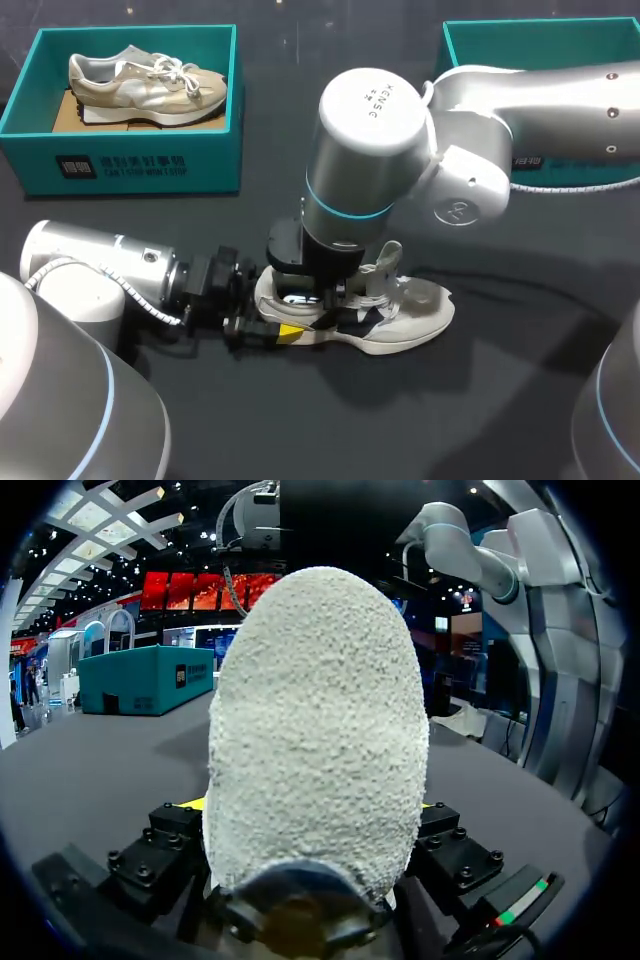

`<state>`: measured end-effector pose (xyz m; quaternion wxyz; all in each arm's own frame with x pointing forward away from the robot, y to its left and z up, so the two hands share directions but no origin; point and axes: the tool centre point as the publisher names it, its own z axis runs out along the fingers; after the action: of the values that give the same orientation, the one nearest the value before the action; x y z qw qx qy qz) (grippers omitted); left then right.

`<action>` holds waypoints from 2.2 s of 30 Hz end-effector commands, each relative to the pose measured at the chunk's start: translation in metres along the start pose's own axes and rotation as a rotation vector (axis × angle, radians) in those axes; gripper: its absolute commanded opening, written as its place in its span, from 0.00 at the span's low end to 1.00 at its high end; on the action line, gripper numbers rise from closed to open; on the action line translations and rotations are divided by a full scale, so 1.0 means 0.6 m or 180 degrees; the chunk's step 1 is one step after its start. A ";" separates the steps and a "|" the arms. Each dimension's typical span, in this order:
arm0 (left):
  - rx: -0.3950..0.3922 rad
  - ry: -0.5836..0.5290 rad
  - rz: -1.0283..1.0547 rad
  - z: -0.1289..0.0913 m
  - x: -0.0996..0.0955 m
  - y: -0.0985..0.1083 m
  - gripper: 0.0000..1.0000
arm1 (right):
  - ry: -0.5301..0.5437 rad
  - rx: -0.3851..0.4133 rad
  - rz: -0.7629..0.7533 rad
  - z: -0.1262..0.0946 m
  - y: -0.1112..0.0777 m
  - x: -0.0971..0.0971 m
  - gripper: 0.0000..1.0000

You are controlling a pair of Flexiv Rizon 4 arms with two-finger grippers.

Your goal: Take the shoe out of the shoebox, open the shoe tongue, remove and reinsert the insole, then place the shoe into the shoebox

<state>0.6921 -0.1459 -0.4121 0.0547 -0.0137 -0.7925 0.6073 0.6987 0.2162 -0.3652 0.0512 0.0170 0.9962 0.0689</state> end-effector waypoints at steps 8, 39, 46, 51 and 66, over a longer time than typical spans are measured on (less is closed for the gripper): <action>0.0002 -0.0003 0.0000 0.001 0.002 0.002 0.00 | -0.0019 0.0054 0.0140 0.017 -0.020 -0.006 0.00; 0.0002 -0.0003 0.0000 0.001 0.002 0.002 0.00 | 0.0376 0.0151 0.0466 0.068 -0.073 -0.018 0.41; 0.0002 -0.0003 0.0000 0.001 0.002 0.002 0.00 | 0.0664 0.0129 0.0482 0.093 -0.061 0.000 0.41; 0.0002 -0.0003 0.0000 0.001 0.002 0.002 0.00 | 0.0764 0.0095 0.0536 0.099 -0.058 0.017 0.33; 0.0002 -0.0003 0.0000 0.001 0.002 0.002 0.00 | 0.0606 0.0093 0.0645 0.062 -0.062 0.048 0.00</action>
<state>0.6904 -0.1451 -0.4125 0.0551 -0.0148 -0.7923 0.6074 0.6926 0.1841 -0.4047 -0.0603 0.1088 0.9906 0.0567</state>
